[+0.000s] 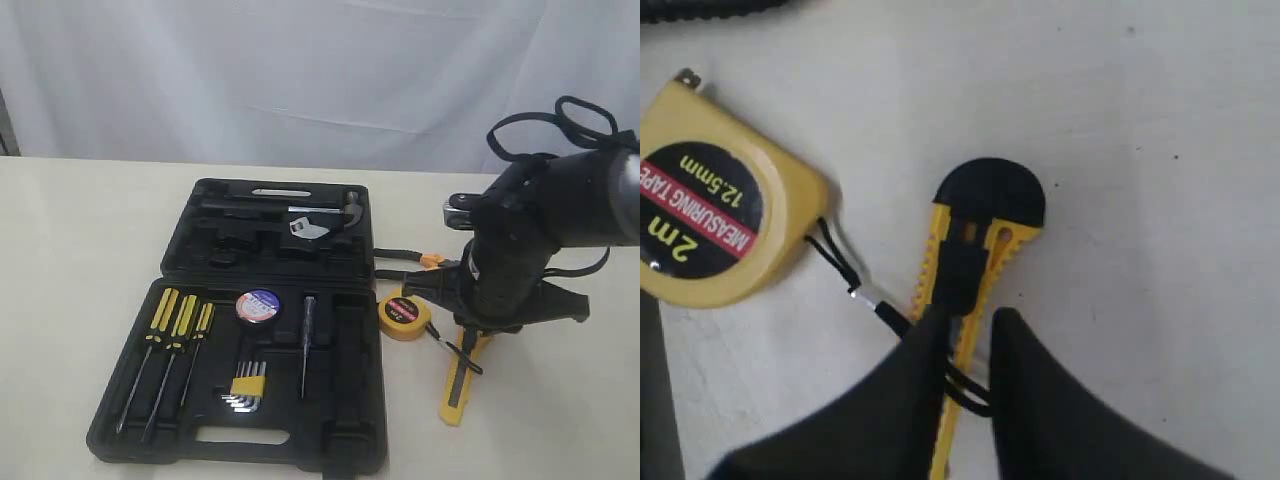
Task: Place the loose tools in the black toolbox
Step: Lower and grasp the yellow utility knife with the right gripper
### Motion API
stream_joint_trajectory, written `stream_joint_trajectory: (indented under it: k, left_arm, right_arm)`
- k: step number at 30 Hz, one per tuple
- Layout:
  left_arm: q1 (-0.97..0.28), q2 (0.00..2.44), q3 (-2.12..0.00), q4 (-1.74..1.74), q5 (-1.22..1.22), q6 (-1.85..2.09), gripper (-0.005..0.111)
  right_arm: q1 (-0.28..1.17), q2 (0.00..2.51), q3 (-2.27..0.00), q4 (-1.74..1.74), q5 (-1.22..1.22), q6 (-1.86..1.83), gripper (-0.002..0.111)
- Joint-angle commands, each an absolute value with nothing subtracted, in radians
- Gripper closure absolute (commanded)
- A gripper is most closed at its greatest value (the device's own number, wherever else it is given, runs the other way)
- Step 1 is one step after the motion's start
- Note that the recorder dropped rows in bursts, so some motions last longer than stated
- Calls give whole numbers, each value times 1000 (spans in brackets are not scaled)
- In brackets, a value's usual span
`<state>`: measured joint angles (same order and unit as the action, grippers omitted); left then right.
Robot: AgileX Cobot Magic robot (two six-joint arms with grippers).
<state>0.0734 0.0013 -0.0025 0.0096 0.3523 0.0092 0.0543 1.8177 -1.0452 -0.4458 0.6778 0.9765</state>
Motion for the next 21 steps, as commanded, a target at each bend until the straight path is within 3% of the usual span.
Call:
stream_joint_trajectory:
  k: [1,3,4,10,21]
  left_arm:
    - [69,0,0,0,342,7,107]
    - [69,0,0,0,342,7,107]
    - [69,0,0,0,342,7,107]
    - [69,0,0,0,342,7,107]
    - [69,0,0,0,342,7,107]
  right_arm:
    - [48,1819,-1044,-445,667,1031,54]
    - [48,1819,-1044,-449,665,1044,39]
    - [48,1819,-1044,-454,662,1049,36]
    - [48,1819,-1044,-538,656,1147,42]
    - [48,1874,-1044,-571,625,1195,42]
